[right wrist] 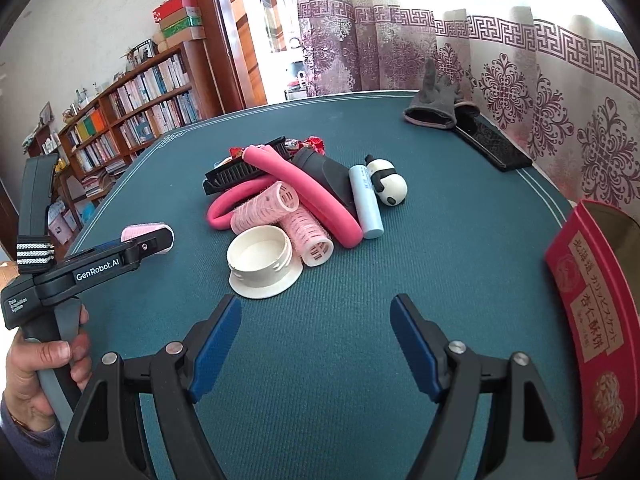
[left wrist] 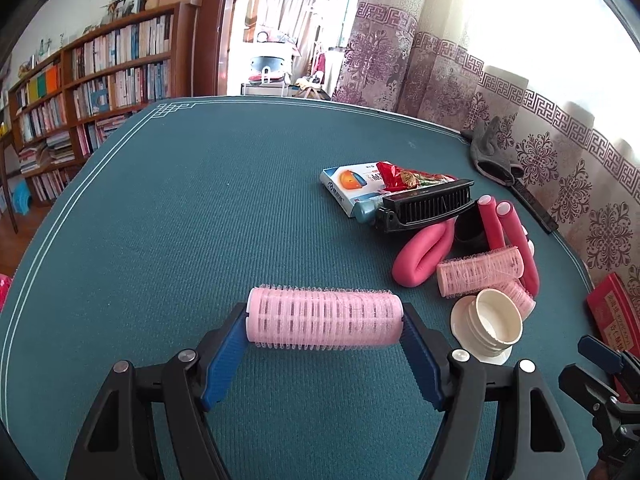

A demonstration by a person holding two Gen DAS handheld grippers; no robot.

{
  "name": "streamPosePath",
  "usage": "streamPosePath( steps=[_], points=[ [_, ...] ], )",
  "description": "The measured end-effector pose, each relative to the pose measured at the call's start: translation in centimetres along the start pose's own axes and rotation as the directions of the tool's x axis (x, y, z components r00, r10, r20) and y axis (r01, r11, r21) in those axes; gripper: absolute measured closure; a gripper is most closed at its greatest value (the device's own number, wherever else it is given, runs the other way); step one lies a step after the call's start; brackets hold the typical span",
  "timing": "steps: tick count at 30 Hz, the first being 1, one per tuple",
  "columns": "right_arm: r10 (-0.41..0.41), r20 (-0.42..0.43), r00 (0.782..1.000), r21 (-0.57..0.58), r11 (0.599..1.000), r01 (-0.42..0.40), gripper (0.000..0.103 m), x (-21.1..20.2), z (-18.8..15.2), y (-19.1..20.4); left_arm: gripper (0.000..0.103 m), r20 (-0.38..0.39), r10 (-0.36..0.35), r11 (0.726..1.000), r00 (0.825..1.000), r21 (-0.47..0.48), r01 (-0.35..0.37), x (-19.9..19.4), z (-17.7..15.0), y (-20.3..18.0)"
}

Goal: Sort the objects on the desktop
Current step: 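Grasp the white flanged cup with right tool while left tool holds the roller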

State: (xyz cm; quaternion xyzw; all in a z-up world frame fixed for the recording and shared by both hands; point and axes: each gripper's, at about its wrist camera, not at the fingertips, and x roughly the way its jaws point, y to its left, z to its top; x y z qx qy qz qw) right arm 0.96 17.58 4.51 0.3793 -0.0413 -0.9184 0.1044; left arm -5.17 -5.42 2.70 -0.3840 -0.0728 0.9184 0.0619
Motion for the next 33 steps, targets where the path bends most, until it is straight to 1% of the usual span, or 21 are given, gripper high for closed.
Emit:
streamPosePath(
  steps=[7, 9, 11, 17, 23, 25, 26, 30, 33],
  points=[
    [0.084, -0.054, 0.995, -0.018, 0.996, -0.085, 0.023, 3.1, 1.0, 2.3, 0.028, 0.020, -0.010, 1.000, 1.000, -0.024, 0.011, -0.8, -0.2, 0.8],
    [0.098, -0.080, 0.992, -0.007, 0.995, -0.099, 0.033, 4.2, 1.1, 2.4, 0.028, 0.017, -0.019, 0.999, 1.000, -0.033, 0.020, -0.8, -0.3, 1.0],
    [0.106, -0.107, 0.989, 0.000, 0.994, -0.107, 0.039, 5.4, 1.3, 2.5, 0.028, 0.013, -0.029, 0.999, 1.000, -0.036, 0.029, -0.8, -0.4, 1.1],
    [0.055, -0.097, 0.994, -0.042, 0.997, -0.059, 0.040, 7.0, 2.4, 3.2, 0.028, 0.012, -0.053, 0.998, 0.998, -0.042, 0.054, -0.9, -0.5, 0.9],
    [0.024, -0.088, 0.996, -0.086, 0.996, -0.032, 0.040, 7.8, 2.8, 4.0, 0.028, 0.013, -0.055, 0.997, 0.998, -0.056, 0.056, -0.9, -0.6, 0.8],
    [0.019, -0.082, 0.996, -0.093, 0.995, -0.026, 0.041, 7.7, 2.8, 4.1, 0.028, 0.011, -0.057, 0.997, 0.998, -0.052, 0.057, -0.9, -0.7, 0.7],
    [0.020, -0.076, 0.997, -0.096, 0.995, -0.027, 0.047, 7.5, 2.7, 4.2, 0.028, 0.010, -0.057, 0.997, 0.998, -0.050, 0.057, -0.8, -0.7, 0.6],
    [0.018, -0.065, 0.998, -0.114, 0.993, -0.025, 0.047, 6.5, 2.1, 4.3, 0.028, 0.009, -0.058, 0.997, 0.998, -0.041, 0.058, -0.9, -0.9, 0.4],
    [0.027, -0.062, 0.998, -0.104, 0.994, -0.034, 0.047, 5.5, 1.4, 4.2, 0.028, 0.009, -0.058, 0.998, 0.998, -0.040, 0.058, -0.9, -0.9, 0.3]
  ],
)
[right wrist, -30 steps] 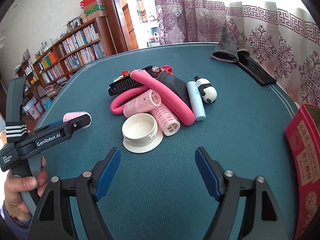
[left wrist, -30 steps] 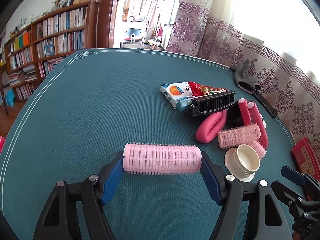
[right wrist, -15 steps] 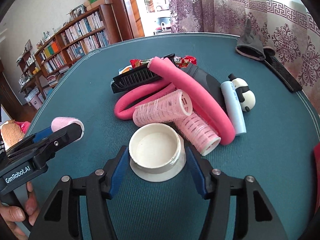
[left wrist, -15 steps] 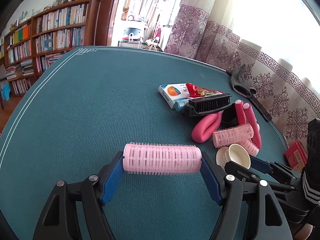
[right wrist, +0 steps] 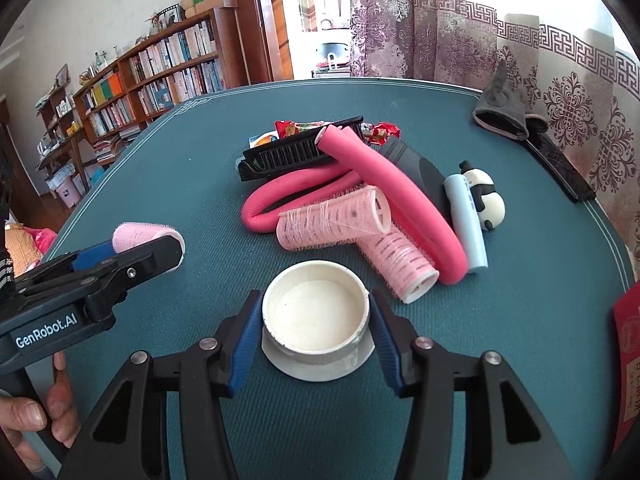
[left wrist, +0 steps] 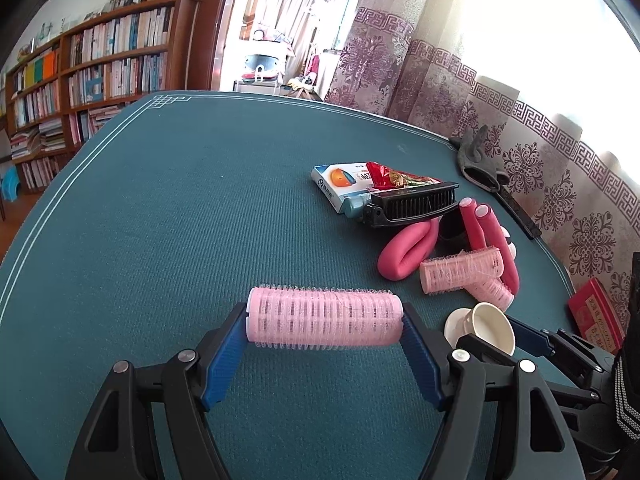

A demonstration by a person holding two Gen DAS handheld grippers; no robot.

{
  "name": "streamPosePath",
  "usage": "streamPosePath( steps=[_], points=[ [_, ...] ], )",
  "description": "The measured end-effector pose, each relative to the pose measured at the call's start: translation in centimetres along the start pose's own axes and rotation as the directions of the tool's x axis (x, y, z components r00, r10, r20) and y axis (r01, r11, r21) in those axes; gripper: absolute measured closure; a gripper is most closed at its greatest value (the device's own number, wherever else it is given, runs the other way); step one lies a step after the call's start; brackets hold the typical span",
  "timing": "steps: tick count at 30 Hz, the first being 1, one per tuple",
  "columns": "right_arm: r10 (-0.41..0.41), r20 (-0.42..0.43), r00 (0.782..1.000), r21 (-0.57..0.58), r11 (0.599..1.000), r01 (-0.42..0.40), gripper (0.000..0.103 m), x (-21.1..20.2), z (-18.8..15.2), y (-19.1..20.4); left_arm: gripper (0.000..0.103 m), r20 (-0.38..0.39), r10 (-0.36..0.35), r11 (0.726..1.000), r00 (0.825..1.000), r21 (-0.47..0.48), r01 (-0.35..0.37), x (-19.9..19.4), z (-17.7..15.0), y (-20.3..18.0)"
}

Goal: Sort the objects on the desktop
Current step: 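Grasp the white flanged cup with right tool while left tool holds the roller, then carry the cup into the tin and release it with right tool while left tool carries the roller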

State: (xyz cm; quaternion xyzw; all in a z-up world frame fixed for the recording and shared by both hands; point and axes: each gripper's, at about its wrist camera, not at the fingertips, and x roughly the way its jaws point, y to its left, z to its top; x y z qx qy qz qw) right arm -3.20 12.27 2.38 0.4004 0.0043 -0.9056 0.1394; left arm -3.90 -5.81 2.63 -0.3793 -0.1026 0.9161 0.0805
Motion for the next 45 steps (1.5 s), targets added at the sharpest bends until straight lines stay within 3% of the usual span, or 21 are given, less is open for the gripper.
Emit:
streamPosePath(
  steps=[20, 28, 35, 45],
  points=[
    [-0.023, 0.055, 0.998, 0.097, 0.995, 0.018, 0.047, -6.0, -3.0, -3.2, 0.028, -0.013, 0.016, 0.999, 1.000, 0.033, -0.016, -0.4, -0.9, -1.5],
    [-0.079, 0.115, 0.990, 0.148, 0.987, 0.062, 0.047, -9.9, -3.9, -5.9, 0.028, -0.015, -0.027, 0.996, 1.000, 0.082, 0.029, -1.8, -1.8, -4.5],
    [-0.199, 0.203, 0.959, 0.202, 0.966, 0.158, 0.047, -14.7, -4.9, -9.0, 0.028, -0.003, -0.086, 0.984, 0.996, 0.157, 0.086, -3.4, -2.0, -8.9],
    [-0.359, 0.231, 0.904, 0.339, 0.901, 0.271, 0.047, -20.1, -7.8, -15.9, 0.028, -0.033, -0.182, 0.942, 0.983, 0.279, 0.184, -4.7, -3.1, -16.4]
  ],
)
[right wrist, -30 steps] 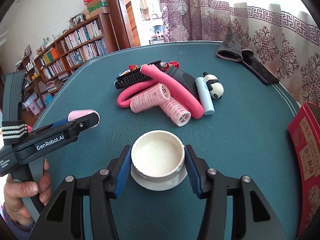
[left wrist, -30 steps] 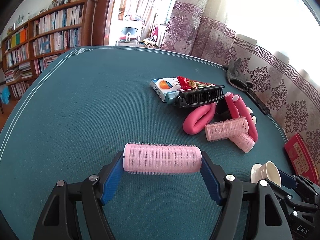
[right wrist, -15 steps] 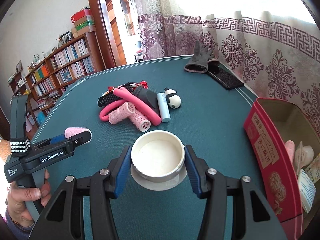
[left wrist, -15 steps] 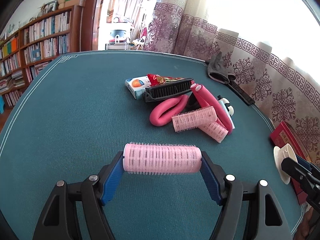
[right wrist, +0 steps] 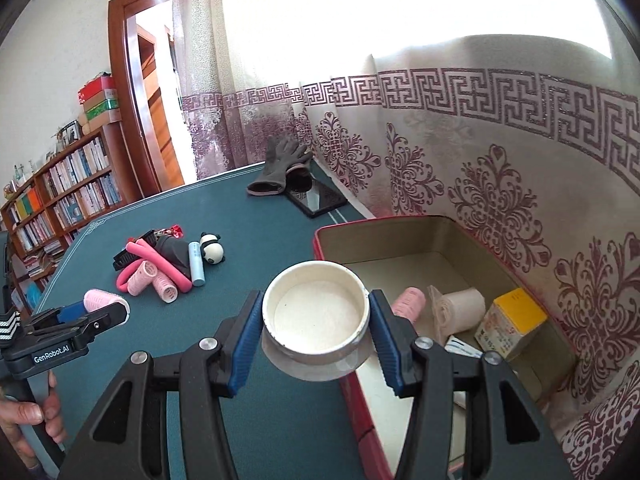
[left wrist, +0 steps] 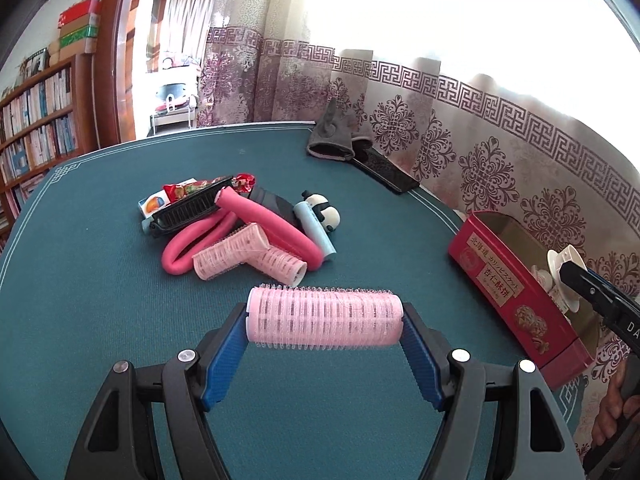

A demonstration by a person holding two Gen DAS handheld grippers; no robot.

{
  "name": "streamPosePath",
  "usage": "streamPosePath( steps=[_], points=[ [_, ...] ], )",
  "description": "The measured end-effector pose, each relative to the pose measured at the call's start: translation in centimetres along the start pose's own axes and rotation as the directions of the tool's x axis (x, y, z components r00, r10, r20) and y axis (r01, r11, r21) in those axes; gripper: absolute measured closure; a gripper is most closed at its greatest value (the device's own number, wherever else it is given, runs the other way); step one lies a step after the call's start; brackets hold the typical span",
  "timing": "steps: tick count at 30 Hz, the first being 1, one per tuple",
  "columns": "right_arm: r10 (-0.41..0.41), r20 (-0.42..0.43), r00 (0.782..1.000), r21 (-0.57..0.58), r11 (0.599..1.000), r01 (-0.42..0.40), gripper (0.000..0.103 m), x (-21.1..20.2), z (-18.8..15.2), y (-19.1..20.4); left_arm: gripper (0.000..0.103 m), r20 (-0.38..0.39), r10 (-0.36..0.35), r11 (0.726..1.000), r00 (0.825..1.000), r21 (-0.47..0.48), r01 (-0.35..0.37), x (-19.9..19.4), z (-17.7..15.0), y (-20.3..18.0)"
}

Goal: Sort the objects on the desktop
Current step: 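Carry the cup into the tin and release it with right tool while left tool carries the roller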

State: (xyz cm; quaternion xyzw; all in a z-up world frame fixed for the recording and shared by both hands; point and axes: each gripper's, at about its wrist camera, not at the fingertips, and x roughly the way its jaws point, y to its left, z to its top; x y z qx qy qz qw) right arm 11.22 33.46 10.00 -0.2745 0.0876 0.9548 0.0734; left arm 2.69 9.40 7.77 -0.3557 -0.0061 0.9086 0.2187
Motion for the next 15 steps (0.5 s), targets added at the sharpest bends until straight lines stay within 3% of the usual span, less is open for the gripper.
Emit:
streamPosePath(
  steps=[9, 15],
  points=[
    [-0.093, 0.019, 0.996, 0.066, 0.994, 0.091, 0.047, -0.4, 0.2, -5.4, 0.028, -0.024, -0.059, 0.994, 0.998, 0.089, 0.061, 0.4, 0.4, -5.2],
    [-0.102, -0.036, 0.994, 0.044, 0.994, 0.103, 0.047, 1.7, -0.3, -6.3, 0.028, -0.028, -0.076, 0.990, 0.997, 0.120, 0.079, 0.6, 0.7, -7.1]
  ],
)
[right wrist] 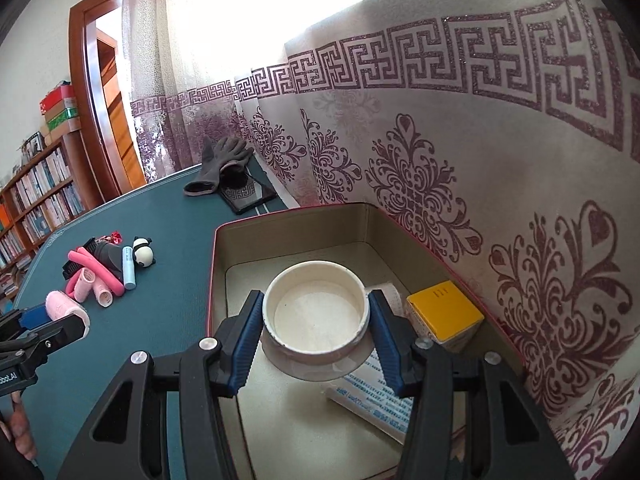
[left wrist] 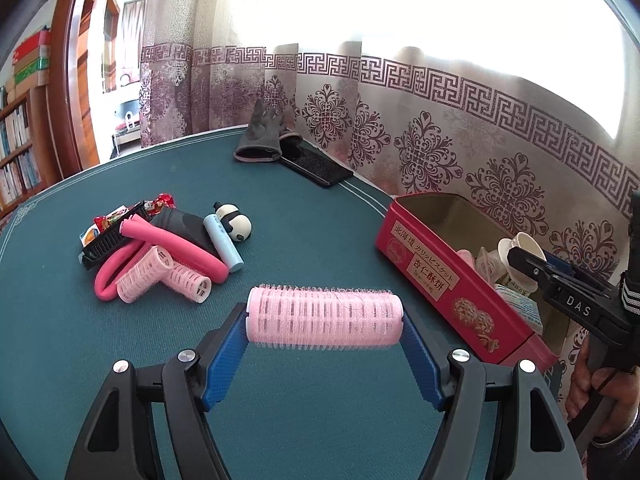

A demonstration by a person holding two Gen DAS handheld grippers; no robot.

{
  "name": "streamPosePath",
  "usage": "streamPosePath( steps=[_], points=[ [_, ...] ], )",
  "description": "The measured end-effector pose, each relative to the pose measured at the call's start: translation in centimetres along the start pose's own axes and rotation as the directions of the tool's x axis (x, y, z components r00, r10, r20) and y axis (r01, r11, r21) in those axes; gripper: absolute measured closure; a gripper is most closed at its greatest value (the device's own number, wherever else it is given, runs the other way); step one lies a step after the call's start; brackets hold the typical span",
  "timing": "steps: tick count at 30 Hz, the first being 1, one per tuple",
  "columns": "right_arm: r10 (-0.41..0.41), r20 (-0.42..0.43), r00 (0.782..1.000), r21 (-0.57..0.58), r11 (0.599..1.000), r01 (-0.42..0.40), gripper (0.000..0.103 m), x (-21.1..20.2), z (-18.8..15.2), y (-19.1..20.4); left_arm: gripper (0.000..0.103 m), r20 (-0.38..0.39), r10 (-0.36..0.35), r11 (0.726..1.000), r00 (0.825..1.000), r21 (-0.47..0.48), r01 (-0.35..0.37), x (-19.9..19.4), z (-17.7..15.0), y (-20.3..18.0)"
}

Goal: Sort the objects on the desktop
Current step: 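Carry the cup into the tin and release it with right tool while left tool carries the roller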

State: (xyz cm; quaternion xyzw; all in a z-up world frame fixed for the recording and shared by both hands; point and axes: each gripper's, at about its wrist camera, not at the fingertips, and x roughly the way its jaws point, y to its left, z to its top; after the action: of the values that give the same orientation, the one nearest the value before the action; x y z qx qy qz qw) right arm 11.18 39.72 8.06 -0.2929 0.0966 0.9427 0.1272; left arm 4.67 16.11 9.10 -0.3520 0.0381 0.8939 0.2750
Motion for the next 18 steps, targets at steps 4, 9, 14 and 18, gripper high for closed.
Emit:
streamPosePath(
  steps=[4, 9, 14, 18],
  points=[
    [0.022, -0.054, 0.998, -0.007, 1.000, -0.022, 0.047, 1.4, -0.2, -0.2, 0.028, -0.014, -0.011, 1.000, 1.000, 0.004, 0.011, 0.5, 0.1, -0.5],
    [0.131, -0.199, 0.971, 0.033, 0.991, -0.127, 0.047, 3.1, -0.6, -1.0, 0.028, -0.028, -0.019, 1.000, 0.999, -0.003, 0.019, 0.9, 0.1, -0.5],
    [0.171, -0.285, 0.943, 0.059, 0.985, -0.161, 0.047, 4.7, 0.0, -1.1, 0.028, -0.031, -0.028, 1.000, 0.999, 0.001, 0.028, 1.0, -0.1, -0.8],
    [0.162, -0.275, 0.948, 0.045, 0.987, -0.156, 0.046, 5.1, 0.8, -0.1, 0.028, -0.033, -0.029, 1.000, 0.999, -0.002, 0.029, 1.0, -0.2, -0.8]
  ],
)
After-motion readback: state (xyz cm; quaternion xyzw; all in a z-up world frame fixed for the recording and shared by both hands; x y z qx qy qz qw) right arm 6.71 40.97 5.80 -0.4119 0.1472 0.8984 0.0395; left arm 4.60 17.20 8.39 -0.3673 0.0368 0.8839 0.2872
